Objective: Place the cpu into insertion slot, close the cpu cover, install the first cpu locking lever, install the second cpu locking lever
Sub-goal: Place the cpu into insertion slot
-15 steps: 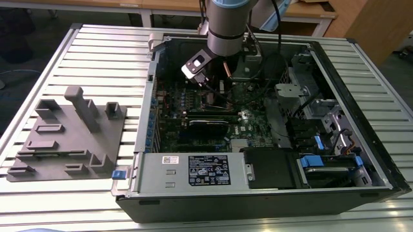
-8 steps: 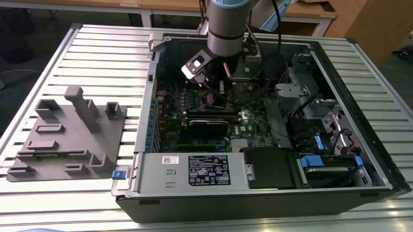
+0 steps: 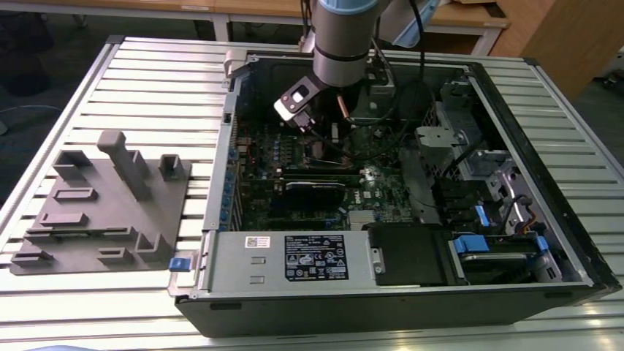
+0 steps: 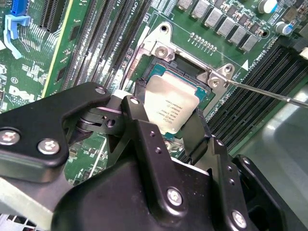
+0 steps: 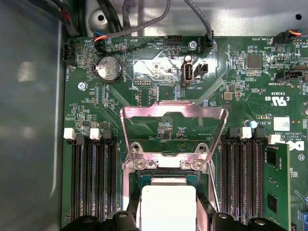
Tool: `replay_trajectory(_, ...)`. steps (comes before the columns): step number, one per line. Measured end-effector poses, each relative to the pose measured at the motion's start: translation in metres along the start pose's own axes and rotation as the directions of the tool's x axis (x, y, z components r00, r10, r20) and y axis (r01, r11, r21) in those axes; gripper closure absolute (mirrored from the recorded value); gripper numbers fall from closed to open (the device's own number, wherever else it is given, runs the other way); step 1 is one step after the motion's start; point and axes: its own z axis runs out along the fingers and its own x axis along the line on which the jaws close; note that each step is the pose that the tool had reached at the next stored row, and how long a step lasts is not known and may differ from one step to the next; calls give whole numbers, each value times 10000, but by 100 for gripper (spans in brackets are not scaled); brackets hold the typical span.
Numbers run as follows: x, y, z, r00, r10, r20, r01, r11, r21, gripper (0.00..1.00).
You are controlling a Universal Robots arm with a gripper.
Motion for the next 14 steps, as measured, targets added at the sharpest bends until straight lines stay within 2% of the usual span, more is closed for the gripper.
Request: replay_trajectory(14, -1, -2, 28, 10000, 0, 6, 0, 10000, 4, 46)
